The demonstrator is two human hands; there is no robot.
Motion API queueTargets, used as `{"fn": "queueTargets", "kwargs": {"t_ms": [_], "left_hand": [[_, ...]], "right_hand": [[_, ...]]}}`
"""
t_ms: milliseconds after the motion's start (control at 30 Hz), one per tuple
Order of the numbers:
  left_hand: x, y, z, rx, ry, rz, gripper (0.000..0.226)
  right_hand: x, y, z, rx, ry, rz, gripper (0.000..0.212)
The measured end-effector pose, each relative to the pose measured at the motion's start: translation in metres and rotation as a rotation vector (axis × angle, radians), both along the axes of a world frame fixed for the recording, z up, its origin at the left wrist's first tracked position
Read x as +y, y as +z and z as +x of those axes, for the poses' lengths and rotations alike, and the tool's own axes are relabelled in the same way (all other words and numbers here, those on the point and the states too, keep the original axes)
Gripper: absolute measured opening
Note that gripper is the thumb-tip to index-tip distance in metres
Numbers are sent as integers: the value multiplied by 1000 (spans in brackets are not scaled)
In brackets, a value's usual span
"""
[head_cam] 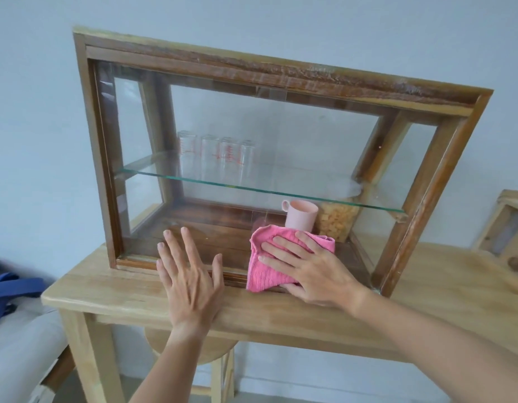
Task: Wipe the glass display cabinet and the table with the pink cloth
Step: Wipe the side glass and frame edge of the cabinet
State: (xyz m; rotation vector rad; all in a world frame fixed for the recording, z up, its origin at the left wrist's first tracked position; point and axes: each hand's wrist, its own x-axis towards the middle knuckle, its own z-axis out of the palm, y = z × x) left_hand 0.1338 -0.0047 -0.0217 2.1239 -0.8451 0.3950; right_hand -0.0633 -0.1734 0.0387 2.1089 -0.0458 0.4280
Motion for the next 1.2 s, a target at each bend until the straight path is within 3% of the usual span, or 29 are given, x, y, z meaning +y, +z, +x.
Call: {"fn": "queueTargets", "kwargs": {"t_ms": [67,200,300,400,533,667,767,1000,1200], "left_hand": [[0,0,0,13,-7,7,83],[1,0,-1,17,-12,2,80],[2,1,-2,20,-24,11,81],[3,2,-1,27,-8,12,78],[3,3,-2,32,-11,23,79],[4,2,-1,29,-20,25,82],[4,1,1,36,-29,3,81],[2,4,-4,62,-29,-16,81],[1,1,-4,63,-18,-16,81]], "right_hand": [[0,24,5,-56,19,-14,81],[-1,112,19,-434,-16,41,76],[6,151,34,-521,-43,70,72],[18,136,50,-513,-44,81,70],[26,74,53,-465,-60,181,73],[27,7,39,-233,-63,159,74],[21,-6,14,-169,-84,176,73],[-22,60,-68,-646,-246,286,79],[-22,142,-48,-885,-282,332,78]]}}
